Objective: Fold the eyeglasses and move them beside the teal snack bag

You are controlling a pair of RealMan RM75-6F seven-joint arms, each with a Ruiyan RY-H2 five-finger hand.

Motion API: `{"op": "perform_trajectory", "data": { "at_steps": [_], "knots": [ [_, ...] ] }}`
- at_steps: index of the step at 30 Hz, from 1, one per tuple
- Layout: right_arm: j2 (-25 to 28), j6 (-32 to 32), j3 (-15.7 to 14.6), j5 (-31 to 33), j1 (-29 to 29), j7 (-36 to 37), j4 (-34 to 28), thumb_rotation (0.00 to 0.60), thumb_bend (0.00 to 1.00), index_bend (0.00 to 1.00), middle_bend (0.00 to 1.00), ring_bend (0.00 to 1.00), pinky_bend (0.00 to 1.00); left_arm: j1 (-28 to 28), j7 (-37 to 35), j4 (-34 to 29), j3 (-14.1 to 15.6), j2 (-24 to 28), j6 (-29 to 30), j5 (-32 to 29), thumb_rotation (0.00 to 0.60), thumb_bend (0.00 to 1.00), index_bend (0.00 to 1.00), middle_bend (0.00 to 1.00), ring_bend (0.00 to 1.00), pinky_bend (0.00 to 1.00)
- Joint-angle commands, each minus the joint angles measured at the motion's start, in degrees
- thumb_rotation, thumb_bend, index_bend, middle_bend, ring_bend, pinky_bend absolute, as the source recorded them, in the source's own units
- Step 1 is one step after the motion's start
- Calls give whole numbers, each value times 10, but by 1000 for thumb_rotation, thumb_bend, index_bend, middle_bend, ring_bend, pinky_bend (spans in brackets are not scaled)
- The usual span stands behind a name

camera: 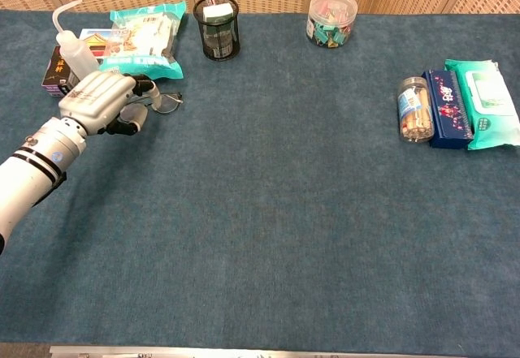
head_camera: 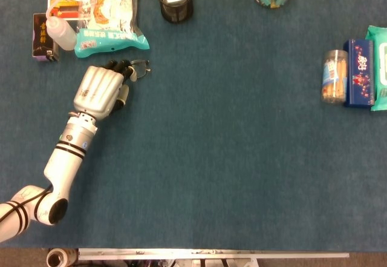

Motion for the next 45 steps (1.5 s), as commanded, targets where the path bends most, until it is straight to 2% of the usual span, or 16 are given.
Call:
{"op": "perform_trajectory", "data": {
  "at_steps": [1, 27, 38, 45],
  "knots": [
    [0, 0, 0, 0, 0, -1, -1, 600, 174, 226, 338, 316, 540, 0, 1, 3, 0, -2, -3, -2, 600, 585, 371, 289, 311, 538],
    [-1, -1, 0, 0, 0, -1, 0, 600, 174, 226, 338, 316, 540, 1, -6, 17, 6, -9, -19, -6, 600, 586, 364, 290, 311, 538],
    [0, 0, 1, -3, 2, -1, -3, 600, 173, 226, 338, 316, 540, 5, 2, -33, 3, 17, 9, 10, 600, 586, 364, 294, 311, 538],
    [2, 1, 1, -1, 0, 0, -3, 600, 174, 226, 338, 316, 540, 2, 6, -27, -7, 16, 4, -2, 600, 586, 364, 294, 311, 538]
  ]
}}
